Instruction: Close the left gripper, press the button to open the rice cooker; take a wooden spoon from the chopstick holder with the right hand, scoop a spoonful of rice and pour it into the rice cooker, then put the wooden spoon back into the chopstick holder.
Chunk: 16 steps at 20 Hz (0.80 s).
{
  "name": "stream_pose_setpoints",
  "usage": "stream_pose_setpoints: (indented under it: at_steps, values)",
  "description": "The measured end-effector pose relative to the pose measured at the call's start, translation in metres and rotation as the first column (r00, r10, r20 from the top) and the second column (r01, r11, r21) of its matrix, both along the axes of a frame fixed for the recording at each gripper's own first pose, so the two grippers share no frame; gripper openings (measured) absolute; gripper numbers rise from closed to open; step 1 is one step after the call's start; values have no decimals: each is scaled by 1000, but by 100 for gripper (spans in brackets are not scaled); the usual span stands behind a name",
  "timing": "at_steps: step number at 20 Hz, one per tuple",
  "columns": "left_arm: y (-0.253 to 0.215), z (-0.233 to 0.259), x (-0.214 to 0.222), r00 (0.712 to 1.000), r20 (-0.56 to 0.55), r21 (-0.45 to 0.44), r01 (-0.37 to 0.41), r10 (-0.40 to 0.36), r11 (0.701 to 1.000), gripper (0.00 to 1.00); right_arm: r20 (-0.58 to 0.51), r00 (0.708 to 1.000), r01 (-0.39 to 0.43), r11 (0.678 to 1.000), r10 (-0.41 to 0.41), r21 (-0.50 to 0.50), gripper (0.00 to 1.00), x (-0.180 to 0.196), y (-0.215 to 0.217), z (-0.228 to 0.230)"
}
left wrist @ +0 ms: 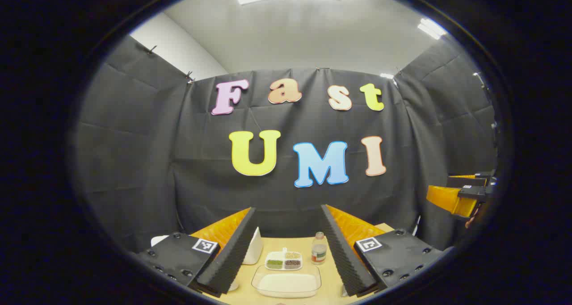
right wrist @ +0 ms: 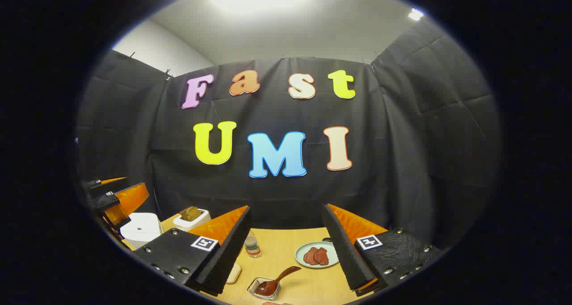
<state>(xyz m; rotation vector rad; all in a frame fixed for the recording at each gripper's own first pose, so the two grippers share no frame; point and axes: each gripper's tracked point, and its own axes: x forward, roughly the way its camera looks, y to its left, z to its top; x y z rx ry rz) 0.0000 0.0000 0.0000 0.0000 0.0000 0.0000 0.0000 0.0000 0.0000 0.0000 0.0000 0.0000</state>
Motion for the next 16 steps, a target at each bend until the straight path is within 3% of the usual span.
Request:
stream_pose_setpoints:
  at_steps: [16]
  values:
    - [27,0,9,999,9,-1,46,-46,999,97,18,1000,15,1000,-15,-4,97,1,48,8]
